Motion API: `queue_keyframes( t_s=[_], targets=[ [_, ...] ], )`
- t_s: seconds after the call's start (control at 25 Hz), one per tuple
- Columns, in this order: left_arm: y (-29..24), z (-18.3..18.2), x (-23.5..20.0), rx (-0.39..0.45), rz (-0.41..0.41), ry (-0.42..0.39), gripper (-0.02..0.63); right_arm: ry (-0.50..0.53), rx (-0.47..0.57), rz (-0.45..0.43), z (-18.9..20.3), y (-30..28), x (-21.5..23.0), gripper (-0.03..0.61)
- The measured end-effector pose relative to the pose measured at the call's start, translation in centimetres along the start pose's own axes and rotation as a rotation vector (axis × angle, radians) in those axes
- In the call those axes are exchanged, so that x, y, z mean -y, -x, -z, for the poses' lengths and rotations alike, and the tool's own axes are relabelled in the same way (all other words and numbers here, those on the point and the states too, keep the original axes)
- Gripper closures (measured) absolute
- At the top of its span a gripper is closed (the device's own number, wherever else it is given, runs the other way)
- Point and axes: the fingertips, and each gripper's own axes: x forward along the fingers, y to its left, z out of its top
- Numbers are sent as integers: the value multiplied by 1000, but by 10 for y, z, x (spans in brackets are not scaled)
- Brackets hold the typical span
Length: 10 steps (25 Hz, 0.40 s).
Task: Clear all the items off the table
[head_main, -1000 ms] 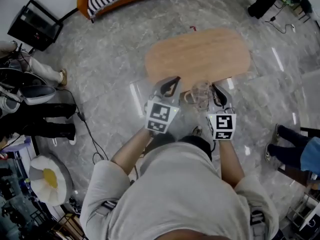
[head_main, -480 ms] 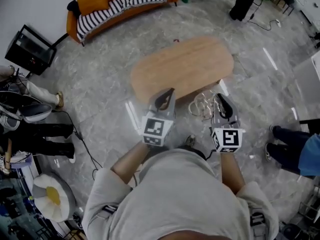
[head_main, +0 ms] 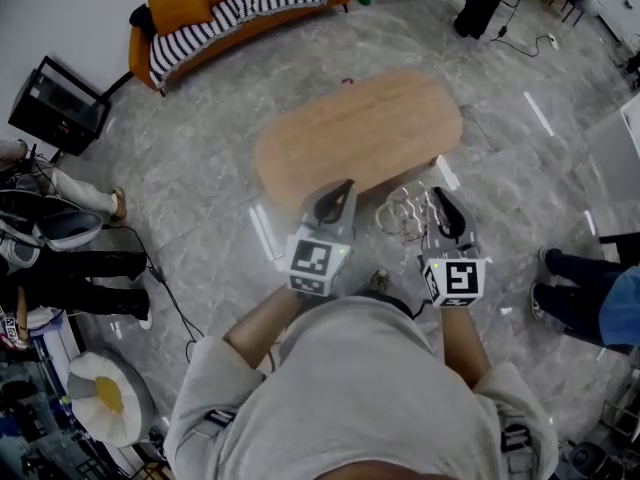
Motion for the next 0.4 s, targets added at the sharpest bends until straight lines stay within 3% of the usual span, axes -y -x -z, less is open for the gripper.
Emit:
queue_keyframes(
  t_s=[0.4],
  targets=[
    [0, -11, -12, 19, 22, -12, 594, 12, 13, 24, -12, -11, -6, 546]
  ],
)
